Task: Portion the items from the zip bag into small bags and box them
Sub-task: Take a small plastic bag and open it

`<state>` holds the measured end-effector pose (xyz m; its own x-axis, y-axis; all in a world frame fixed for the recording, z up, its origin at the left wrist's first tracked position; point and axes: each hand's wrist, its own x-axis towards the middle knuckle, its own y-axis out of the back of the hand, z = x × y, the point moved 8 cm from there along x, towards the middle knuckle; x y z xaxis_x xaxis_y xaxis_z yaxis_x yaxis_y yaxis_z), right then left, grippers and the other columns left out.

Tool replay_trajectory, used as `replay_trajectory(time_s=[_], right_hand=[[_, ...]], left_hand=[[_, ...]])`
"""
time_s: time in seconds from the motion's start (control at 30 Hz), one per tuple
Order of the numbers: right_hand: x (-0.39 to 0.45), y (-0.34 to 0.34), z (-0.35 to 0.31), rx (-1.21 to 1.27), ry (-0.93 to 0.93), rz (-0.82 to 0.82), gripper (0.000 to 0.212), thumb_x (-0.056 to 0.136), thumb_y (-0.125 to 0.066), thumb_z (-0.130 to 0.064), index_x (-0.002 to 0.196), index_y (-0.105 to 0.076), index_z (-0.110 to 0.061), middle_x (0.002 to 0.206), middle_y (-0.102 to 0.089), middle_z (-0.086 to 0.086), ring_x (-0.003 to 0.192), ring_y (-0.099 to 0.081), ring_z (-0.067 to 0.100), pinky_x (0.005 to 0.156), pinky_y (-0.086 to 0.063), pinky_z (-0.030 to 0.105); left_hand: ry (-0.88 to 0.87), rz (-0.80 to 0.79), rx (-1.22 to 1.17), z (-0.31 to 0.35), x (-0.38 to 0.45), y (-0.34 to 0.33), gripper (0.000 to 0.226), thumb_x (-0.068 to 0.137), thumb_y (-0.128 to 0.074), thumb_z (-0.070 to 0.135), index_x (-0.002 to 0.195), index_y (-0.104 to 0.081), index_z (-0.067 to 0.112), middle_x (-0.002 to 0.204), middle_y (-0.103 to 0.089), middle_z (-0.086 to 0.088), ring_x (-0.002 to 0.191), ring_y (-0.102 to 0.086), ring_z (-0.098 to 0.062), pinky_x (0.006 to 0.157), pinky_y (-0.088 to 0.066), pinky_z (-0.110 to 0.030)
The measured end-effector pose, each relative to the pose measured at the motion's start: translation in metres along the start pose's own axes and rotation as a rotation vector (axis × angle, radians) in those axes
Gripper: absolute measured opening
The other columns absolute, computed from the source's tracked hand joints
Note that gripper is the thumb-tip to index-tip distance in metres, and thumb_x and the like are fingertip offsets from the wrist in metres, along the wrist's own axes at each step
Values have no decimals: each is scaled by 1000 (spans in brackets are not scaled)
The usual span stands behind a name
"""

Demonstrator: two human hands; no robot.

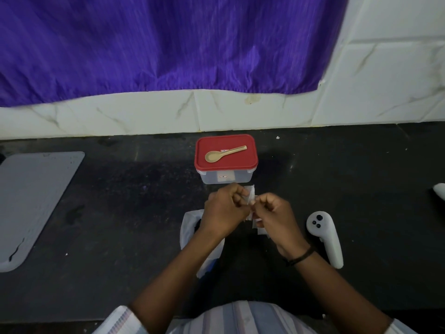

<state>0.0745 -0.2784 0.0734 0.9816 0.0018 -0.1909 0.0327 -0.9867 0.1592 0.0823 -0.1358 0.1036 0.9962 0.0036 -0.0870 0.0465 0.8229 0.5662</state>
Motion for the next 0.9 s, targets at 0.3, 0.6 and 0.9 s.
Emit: replay_trajectory(time_s=[0.3, 0.6, 0.9], right_hand=[[-3, -26, -27, -221, 198, -1, 16, 96, -56, -19, 82, -60, -14, 72, -63, -1, 66, -62, 9, 59, -53, 23], [2, -41, -18, -99, 68, -123, 19, 98, -55, -22, 85, -62, -10, 78, -71, 6, 74, -71, 18, 62, -58, 29], [-6, -37, -48, -553, 408, 48, 16, 91, -58, -10, 93, -43, -15, 72, -56, -2, 61, -57, 13, 50, -46, 29]], left_hand=[[-11, 86, 153, 5, -11, 27, 9, 84, -70, 18, 90, -66, 21, 73, -67, 10, 68, -64, -2, 69, -50, -21], [118, 43, -111, -15, -14, 30, 5, 84, -70, 18, 81, -66, 19, 66, -73, 1, 62, -72, -12, 70, -62, -44], [69, 284, 210, -5, -18, 54, 12, 85, -65, 19, 87, -54, 18, 72, -61, 5, 64, -57, -8, 61, -37, -22]])
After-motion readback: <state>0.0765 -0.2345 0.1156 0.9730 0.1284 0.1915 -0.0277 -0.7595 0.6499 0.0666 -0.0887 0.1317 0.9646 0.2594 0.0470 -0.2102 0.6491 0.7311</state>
